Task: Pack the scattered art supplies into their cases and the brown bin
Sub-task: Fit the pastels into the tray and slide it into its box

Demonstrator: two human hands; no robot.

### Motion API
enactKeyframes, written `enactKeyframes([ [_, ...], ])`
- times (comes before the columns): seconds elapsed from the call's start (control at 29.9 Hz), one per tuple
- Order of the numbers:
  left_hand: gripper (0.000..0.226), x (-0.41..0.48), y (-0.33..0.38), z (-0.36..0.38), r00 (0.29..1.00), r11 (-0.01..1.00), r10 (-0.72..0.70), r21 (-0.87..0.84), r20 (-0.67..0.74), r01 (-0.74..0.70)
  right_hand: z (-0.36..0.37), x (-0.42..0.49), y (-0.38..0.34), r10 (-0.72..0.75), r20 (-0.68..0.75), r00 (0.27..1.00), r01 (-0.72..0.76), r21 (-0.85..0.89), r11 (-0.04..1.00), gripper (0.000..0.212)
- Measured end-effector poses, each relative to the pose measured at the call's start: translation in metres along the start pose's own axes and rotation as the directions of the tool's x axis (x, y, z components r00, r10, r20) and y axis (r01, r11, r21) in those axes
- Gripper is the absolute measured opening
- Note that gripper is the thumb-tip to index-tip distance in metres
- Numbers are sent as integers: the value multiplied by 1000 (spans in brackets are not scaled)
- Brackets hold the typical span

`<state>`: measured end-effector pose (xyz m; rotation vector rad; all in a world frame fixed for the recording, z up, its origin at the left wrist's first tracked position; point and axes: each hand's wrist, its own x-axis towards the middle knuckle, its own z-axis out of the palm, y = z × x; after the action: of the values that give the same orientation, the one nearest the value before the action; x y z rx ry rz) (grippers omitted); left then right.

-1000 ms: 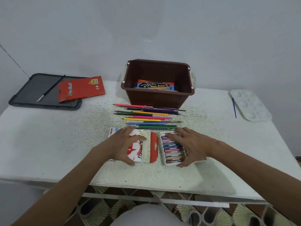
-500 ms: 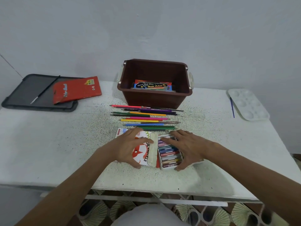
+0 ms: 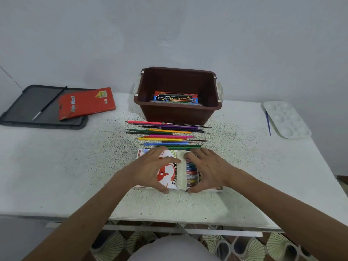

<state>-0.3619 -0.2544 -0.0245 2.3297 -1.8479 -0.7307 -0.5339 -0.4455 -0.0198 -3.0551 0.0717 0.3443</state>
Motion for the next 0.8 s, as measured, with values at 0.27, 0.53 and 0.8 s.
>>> enactKeyframes([
  [0.27,97,4,0,11,1000,998,-12,60,18,11,2,-1,2,-29,30,999,24,155,988,108],
  [0.53,99,3,1,11,1000,997,-16,81,23,14,15,-25,15,541,-145,828,-418,484,769,55],
  [0.8,100,4,4,10,1000,995,-9,97,8,8,25,-33,-9,806,-35,591,-339,896,287,26],
])
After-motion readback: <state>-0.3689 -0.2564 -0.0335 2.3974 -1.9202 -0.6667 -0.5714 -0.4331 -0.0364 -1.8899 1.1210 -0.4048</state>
